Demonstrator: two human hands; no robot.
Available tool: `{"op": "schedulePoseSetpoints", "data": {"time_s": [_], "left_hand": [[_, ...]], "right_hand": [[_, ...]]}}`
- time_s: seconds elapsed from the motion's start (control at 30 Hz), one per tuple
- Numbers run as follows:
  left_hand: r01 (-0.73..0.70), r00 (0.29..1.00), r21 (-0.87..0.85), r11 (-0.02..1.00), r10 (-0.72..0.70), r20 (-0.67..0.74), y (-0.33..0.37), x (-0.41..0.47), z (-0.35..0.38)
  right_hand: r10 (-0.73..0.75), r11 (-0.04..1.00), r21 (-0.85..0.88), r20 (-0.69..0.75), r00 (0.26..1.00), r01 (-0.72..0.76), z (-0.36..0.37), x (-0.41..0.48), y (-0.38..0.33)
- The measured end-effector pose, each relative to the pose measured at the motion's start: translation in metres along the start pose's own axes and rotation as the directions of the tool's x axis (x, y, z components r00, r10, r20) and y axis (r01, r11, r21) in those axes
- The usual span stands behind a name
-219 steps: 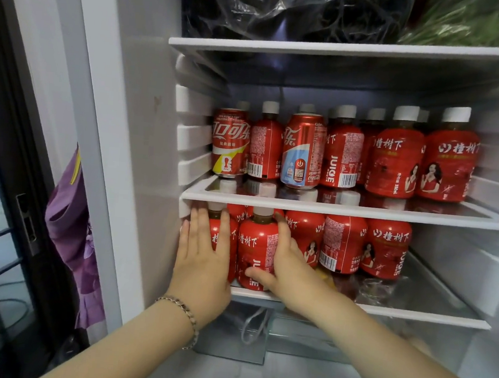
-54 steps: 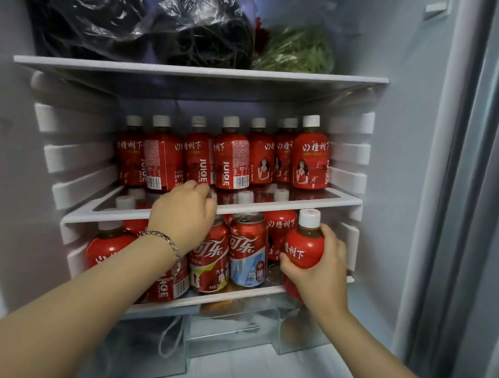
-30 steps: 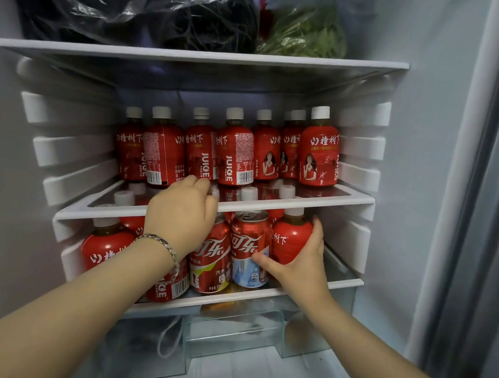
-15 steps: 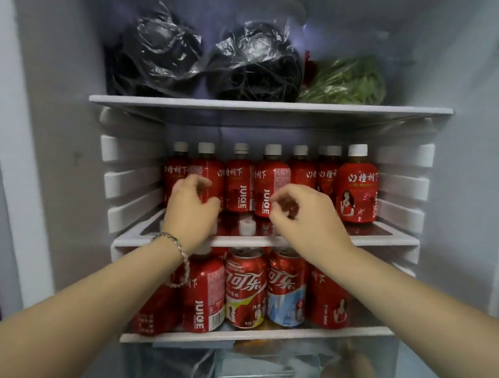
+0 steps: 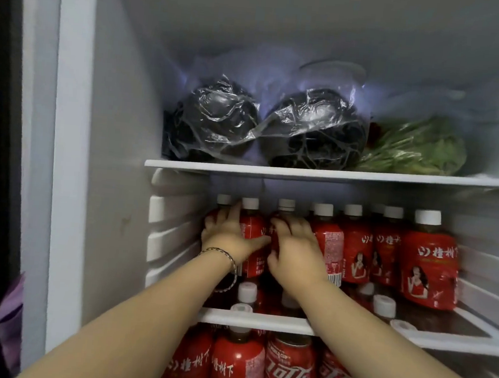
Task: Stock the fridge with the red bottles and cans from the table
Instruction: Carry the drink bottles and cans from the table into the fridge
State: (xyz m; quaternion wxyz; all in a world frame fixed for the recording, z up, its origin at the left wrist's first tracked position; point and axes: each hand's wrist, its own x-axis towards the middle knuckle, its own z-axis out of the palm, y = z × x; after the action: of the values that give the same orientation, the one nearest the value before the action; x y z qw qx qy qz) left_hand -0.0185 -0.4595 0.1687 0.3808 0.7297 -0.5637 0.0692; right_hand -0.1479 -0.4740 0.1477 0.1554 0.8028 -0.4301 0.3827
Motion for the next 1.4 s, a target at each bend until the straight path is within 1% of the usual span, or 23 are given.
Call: {"op": "schedulePoseSetpoints", "data": {"time_s": [0.07, 0.13, 0.17, 0.27, 0.33, 0.4, 0.43, 0.5, 0.53, 0.6, 0.63, 0.7, 0.77, 0.83, 0.93, 1.07, 1.13, 1.23, 1.4], "left_hand": [[0.035, 0.999, 0.035, 0.999, -0.035, 0.007, 0.002, 0.005, 0.003], [0.064, 0.997, 0.002, 0.998, -0.063, -0.052, 0.006, 0.004, 0.007], [0.070, 0.993, 0.021, 0.997, -0.068, -0.097, 0.009, 0.002, 0.007], [0.075, 0.974, 0.214, 0.974, -0.025, -0.226, 0.010, -0.012, 0.003], [0.093, 0.947, 0.375, 0.922, 0.035, -0.321, 0.004, -0.023, 0.000], [0.133, 0.901, 0.508, 0.851, 0.109, -0.419, -0.007, -0.030, -0.004], [0.154, 0.880, 0.536, 0.830, 0.131, -0.456, -0.012, -0.032, -0.005], [0.168, 0.851, 0.547, 0.820, 0.159, -0.501, -0.020, -0.032, -0.003], [0.171, 0.850, 0.547, 0.819, 0.158, -0.503, -0.022, -0.032, -0.001], [0.170, 0.835, 0.572, 0.802, 0.192, -0.516, -0.022, -0.035, 0.001], [0.168, 0.827, 0.580, 0.797, 0.206, -0.523, -0.023, -0.035, 0.003], [0.126, 0.818, 0.580, 0.805, 0.247, -0.520, -0.026, -0.037, 0.005], [0.076, 0.801, 0.544, 0.836, 0.274, -0.533, -0.030, -0.036, 0.004], [0.051, 0.805, 0.512, 0.857, 0.269, -0.529, -0.030, -0.038, 0.002], [0.036, 0.810, 0.486, 0.873, 0.259, -0.526, -0.029, -0.038, 0.002], [0.021, 0.794, 0.477, 0.879, 0.275, -0.543, -0.030, -0.037, 0.002], [0.023, 0.797, 0.479, 0.877, 0.273, -0.539, -0.030, -0.038, 0.001], [0.030, 0.801, 0.480, 0.877, 0.266, -0.537, -0.029, -0.039, 0.000], [0.026, 0.802, 0.472, 0.881, 0.264, -0.536, -0.028, -0.043, 0.001]], "right_hand": [[-0.028, 0.999, -0.046, -0.041, 0.999, 0.026, 0.005, 0.002, 0.005], [-0.031, 0.991, -0.131, -0.046, 0.998, 0.025, 0.008, 0.004, 0.008], [-0.039, 0.986, -0.163, -0.043, 0.998, 0.031, 0.007, 0.004, 0.008], [-0.028, 0.985, -0.166, 0.049, 0.998, 0.036, -0.001, 0.001, 0.005], [-0.065, 0.991, -0.109, 0.095, 0.993, 0.075, -0.003, -0.001, 0.006], [-0.075, 0.997, -0.032, 0.039, 0.996, 0.076, -0.003, -0.002, 0.004], [-0.073, 0.996, 0.055, 0.004, 0.997, 0.073, -0.002, -0.002, 0.002], [-0.042, 0.958, 0.285, -0.011, 0.999, 0.043, -0.003, 0.001, -0.005], [-0.025, 0.924, 0.381, 0.008, 1.000, 0.020, -0.001, 0.006, -0.007], [0.015, 0.875, 0.481, 0.100, 0.995, -0.062, 0.008, 0.019, -0.011], [0.021, 0.861, 0.498, 0.175, 0.984, -0.107, 0.014, 0.028, -0.014], [0.013, 0.855, 0.489, 0.316, 0.949, -0.174, 0.028, 0.043, -0.022], [0.011, 0.864, 0.450, 0.433, 0.902, -0.227, 0.038, 0.055, -0.031], [0.043, 0.880, 0.389, 0.509, 0.860, -0.274, 0.043, 0.061, -0.036], [0.112, 0.865, 0.371, 0.512, 0.851, -0.337, 0.053, 0.066, -0.039], [0.159, 0.827, 0.401, 0.506, 0.848, -0.394, 0.063, 0.068, -0.037], [0.182, 0.820, 0.391, 0.513, 0.839, -0.417, 0.065, 0.068, -0.037], [0.198, 0.817, 0.374, 0.533, 0.823, -0.439, 0.063, 0.065, -0.037], [0.188, 0.766, 0.422, 0.575, 0.797, -0.485, 0.058, 0.059, -0.031]]}}
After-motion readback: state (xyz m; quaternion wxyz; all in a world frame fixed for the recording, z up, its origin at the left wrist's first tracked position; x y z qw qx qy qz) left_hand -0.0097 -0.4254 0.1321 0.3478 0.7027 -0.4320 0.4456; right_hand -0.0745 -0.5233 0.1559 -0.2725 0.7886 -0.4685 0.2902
